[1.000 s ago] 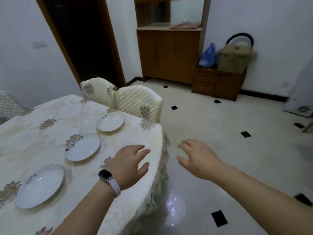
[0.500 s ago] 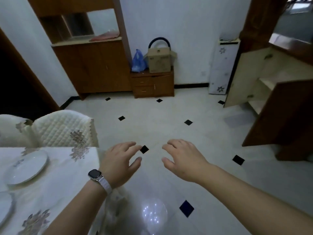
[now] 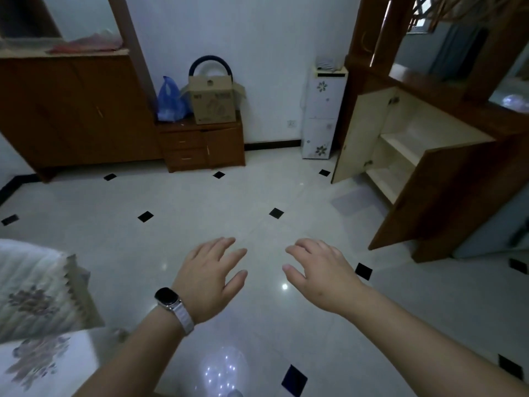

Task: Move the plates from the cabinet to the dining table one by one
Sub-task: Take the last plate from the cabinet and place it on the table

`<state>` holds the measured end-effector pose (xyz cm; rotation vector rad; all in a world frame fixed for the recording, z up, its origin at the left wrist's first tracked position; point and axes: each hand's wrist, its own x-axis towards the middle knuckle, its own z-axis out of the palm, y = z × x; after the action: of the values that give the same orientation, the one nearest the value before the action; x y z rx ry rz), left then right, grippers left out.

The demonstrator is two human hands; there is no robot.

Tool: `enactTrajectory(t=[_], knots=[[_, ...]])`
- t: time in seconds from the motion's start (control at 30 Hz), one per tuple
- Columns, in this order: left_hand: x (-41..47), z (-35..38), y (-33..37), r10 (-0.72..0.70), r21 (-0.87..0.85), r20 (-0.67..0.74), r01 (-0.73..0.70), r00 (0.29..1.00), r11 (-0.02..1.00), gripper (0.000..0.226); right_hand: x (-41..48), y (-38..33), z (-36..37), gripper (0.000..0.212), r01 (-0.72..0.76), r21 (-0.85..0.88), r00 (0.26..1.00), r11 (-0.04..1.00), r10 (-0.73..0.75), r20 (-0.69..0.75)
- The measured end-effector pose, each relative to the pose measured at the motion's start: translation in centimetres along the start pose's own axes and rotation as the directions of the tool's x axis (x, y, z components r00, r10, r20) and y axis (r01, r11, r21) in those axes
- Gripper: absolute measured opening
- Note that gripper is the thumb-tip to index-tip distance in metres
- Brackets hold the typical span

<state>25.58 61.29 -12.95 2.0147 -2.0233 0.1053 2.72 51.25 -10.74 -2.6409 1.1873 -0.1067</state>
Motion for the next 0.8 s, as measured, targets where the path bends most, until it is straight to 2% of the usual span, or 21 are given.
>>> enactTrajectory(t=[0.13,0.37,0.63,0.8], knots=[[4.5,0.0,-6.0,0.022,-0.029,-0.009,-0.023,1.000,0.999,0.044,6.6,-2.2,-0.7,0.060,-0.032,-0.029,0.999,0.999,0.032,0.003],[12.7,1.6,-12.6,0.102,-0.080,0.014,-0.100,0.995,0.992,0.046,13.8,-2.5,-1.9,0.050,-0.147,-0.005,0.987,0.989,0.146,-0.068],[22.8,5.5,-12.8,0.229,-0.140,0.055,-0.220,0.972,0.965,0.046,17.7,4.1,-2.5,0.050,-0.326,0.008,0.942,0.945,0.325,-0.084],[30.4,7.9,-12.8,0.256,-0.112,0.095,-0.245,0.962,0.963,0.050,22.0,10.2,-1.6,0.049,-0.370,0.039,0.926,0.928,0.372,-0.065]])
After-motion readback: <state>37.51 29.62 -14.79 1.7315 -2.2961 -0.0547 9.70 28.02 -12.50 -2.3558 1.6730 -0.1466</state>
